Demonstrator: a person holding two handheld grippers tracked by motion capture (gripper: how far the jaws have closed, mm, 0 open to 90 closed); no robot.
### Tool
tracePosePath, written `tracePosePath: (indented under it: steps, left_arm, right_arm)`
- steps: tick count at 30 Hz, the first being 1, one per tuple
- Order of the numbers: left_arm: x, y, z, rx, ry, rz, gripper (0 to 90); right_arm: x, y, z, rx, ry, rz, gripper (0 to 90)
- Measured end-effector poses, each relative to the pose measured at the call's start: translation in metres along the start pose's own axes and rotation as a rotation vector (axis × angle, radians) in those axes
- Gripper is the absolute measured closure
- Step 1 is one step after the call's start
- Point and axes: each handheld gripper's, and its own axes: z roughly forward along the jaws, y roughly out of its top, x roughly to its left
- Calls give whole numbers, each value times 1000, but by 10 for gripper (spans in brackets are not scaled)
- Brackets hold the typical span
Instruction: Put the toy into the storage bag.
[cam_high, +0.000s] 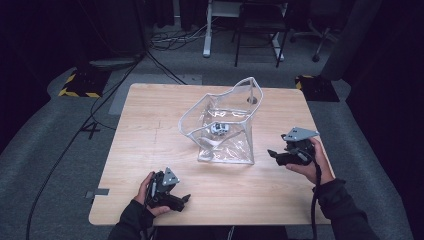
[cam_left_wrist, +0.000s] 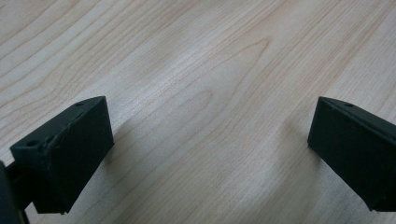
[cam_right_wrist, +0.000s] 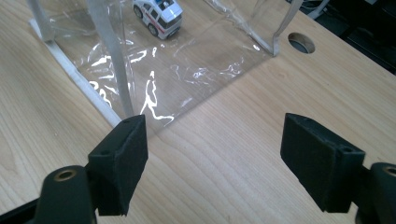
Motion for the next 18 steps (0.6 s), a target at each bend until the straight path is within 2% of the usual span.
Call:
tracePosePath:
  steps: [17,18]
  left_arm:
    - [0,0,0,0,0,0,3]
    - [0,0,0,0,0,0,2]
  right_arm:
    - [10,-33,9,53,16,13,233]
    - [11,-35,10,49,18,24,233]
